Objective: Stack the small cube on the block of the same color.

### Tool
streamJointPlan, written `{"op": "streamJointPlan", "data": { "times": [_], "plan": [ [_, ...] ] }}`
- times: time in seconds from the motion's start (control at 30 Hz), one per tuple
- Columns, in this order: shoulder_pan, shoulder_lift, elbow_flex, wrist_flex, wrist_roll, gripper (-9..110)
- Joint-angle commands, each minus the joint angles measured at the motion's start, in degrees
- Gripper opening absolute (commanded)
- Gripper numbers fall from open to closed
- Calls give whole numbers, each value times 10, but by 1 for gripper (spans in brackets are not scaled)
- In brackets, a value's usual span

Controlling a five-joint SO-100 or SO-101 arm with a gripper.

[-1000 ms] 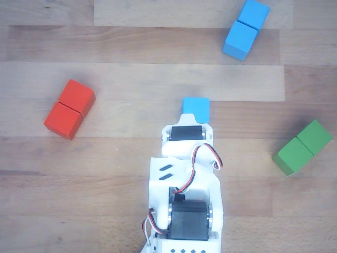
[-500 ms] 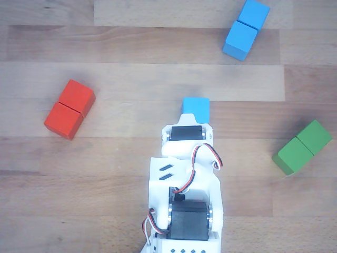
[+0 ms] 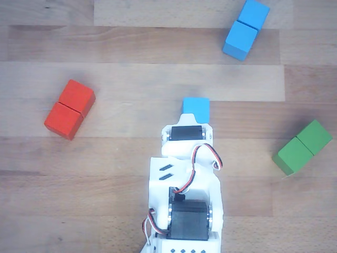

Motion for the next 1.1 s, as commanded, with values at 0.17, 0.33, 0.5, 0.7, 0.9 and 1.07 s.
{"op": "streamJointPlan", "data": {
  "times": [0.17,0.33,0.5,0.7,0.9,1.07],
  "plan": [
    [-1,18,-8,1,0,0],
    [-1,18,-8,1,0,0],
    [-1,18,-8,1,0,0],
    [-2,18,-8,1,-1,0],
    [0,17,-9,1,0,0],
    [-4,11,-41,6,-1,0]
  ]
}}
